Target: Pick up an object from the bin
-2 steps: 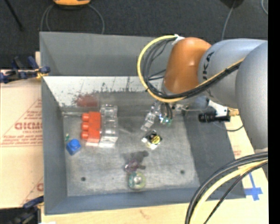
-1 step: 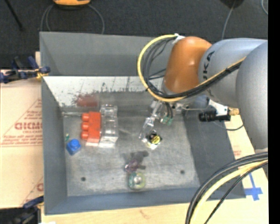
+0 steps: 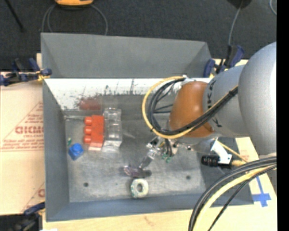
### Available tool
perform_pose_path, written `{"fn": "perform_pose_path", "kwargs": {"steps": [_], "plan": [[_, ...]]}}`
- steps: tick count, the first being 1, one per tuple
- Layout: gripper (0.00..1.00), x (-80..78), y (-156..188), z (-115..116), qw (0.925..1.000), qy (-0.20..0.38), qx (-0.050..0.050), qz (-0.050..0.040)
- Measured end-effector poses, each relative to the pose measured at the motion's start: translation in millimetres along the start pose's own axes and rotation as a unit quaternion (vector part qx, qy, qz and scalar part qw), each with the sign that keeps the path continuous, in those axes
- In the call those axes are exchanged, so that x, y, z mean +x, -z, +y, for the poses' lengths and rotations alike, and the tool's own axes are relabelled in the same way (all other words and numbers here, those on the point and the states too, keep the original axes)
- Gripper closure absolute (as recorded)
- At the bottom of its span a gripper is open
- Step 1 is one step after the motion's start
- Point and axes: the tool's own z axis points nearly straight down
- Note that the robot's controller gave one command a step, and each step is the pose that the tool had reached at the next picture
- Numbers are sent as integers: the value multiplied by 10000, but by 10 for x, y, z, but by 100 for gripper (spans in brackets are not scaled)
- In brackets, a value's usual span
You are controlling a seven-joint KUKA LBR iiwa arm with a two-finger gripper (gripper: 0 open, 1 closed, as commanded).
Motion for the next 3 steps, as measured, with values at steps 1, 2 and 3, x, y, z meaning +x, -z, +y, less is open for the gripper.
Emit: {"fn": "perform_pose_path", "kwargs": {"steps": [1, 2, 3], "plan": [[0, 512, 388, -319, 9992, -337, 119, 186], [0, 539, -11, 105, 9998, 103, 110, 159], [100, 536, 9, 104, 9998, 72, 101, 165]]}}
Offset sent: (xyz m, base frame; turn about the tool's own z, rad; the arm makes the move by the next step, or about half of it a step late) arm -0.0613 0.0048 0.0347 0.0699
